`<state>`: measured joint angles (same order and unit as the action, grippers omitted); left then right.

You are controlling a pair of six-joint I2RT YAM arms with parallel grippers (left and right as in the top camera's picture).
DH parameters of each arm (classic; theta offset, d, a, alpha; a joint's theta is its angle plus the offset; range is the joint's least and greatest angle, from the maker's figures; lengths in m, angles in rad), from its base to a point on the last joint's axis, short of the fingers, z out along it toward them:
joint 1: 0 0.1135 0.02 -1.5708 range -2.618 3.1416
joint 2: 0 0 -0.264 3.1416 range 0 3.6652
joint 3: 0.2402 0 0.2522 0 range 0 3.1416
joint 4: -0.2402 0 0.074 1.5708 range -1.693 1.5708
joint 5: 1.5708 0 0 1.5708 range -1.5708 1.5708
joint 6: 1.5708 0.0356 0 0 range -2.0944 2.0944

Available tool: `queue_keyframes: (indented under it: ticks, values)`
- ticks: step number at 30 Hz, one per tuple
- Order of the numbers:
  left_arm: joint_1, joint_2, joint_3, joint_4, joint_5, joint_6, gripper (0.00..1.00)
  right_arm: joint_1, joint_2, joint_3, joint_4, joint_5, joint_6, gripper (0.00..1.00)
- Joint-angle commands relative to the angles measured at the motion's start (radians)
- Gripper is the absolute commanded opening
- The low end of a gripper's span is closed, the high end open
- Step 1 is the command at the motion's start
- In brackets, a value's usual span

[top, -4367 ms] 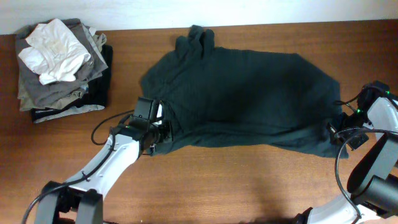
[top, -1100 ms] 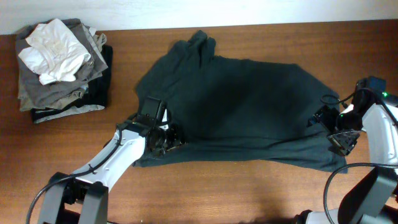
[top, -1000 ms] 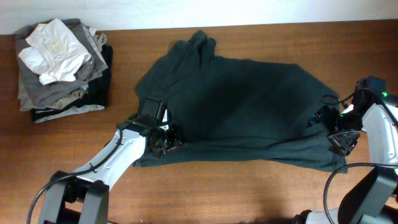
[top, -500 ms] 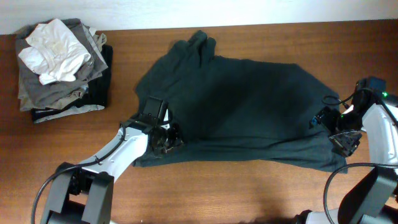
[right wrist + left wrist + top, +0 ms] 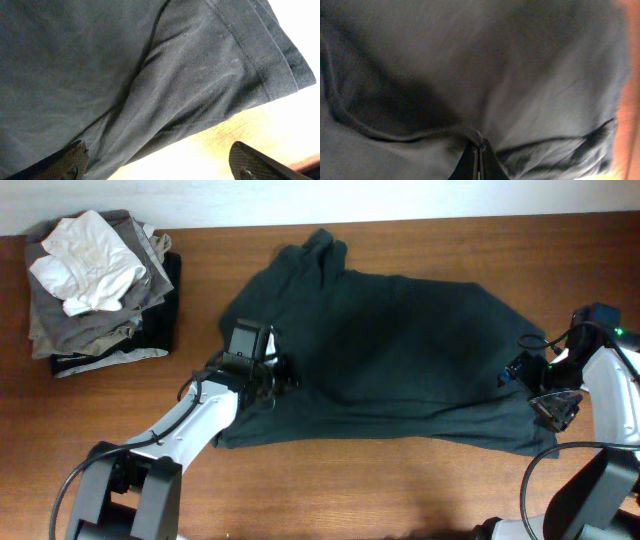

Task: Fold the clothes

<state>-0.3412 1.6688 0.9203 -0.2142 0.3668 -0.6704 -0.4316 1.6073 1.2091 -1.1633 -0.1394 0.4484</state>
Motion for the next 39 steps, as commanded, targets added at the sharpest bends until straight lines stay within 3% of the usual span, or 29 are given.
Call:
queue_keyframes:
  ticks: [1, 8, 9, 11, 12, 13, 17, 19, 21, 25, 26, 30, 32, 39]
  values:
    - [-0.003, 0.006, 0.019, 0.100, -0.023, 0.012, 0.01, 0.007, -0.005, 0.008, -0.001, 0.017, 0.000, 0.94]
    - [-0.003, 0.008, 0.019, 0.265, -0.208, 0.013, 0.01, 0.007, -0.005, 0.008, -0.001, 0.017, 0.000, 0.93]
    - [-0.003, 0.011, 0.019, 0.275, -0.208, 0.013, 0.13, 0.007, -0.005, 0.008, -0.001, 0.017, 0.000, 0.93]
    - [-0.003, 0.011, 0.019, 0.270, -0.208, 0.013, 0.67, 0.007, -0.005, 0.008, -0.001, 0.017, 0.000, 0.94]
    - [-0.003, 0.011, 0.019, 0.264, -0.207, 0.013, 0.87, 0.007, -0.005, 0.008, -0.001, 0.017, 0.000, 0.93]
    - [-0.004, 0.011, 0.019, 0.258, -0.207, 0.013, 0.99, 0.007, -0.005, 0.008, -0.001, 0.017, 0.000, 0.94]
    - [-0.001, 0.010, 0.019, 0.210, -0.206, 0.026, 0.99, 0.007, -0.003, 0.007, -0.001, 0.017, 0.000, 0.94]
    - [0.001, 0.007, 0.019, 0.158, -0.199, 0.106, 0.99, 0.007, -0.001, 0.005, -0.004, 0.017, 0.000, 0.93]
    - [0.011, 0.004, 0.019, 0.038, -0.196, 0.127, 0.98, 0.007, 0.000, -0.010, -0.012, 0.017, 0.000, 0.86]
    - [0.011, 0.005, 0.019, -0.149, -0.122, 0.128, 0.59, 0.007, 0.000, -0.064, -0.007, 0.020, 0.000, 0.58]
    - [0.011, 0.005, 0.019, -0.184, -0.098, 0.128, 0.43, 0.007, 0.000, -0.086, 0.005, 0.020, 0.001, 0.52]
    - [0.046, 0.005, 0.019, -0.260, -0.102, 0.151, 0.22, 0.006, 0.003, -0.182, 0.110, 0.017, 0.005, 0.40]
    - [0.084, 0.007, 0.019, -0.298, -0.109, 0.172, 0.09, 0.006, 0.003, -0.238, 0.178, 0.017, 0.013, 0.27]
    - [0.146, 0.108, 0.019, -0.348, -0.099, 0.197, 0.01, 0.006, 0.004, -0.327, 0.299, 0.020, 0.062, 0.22]
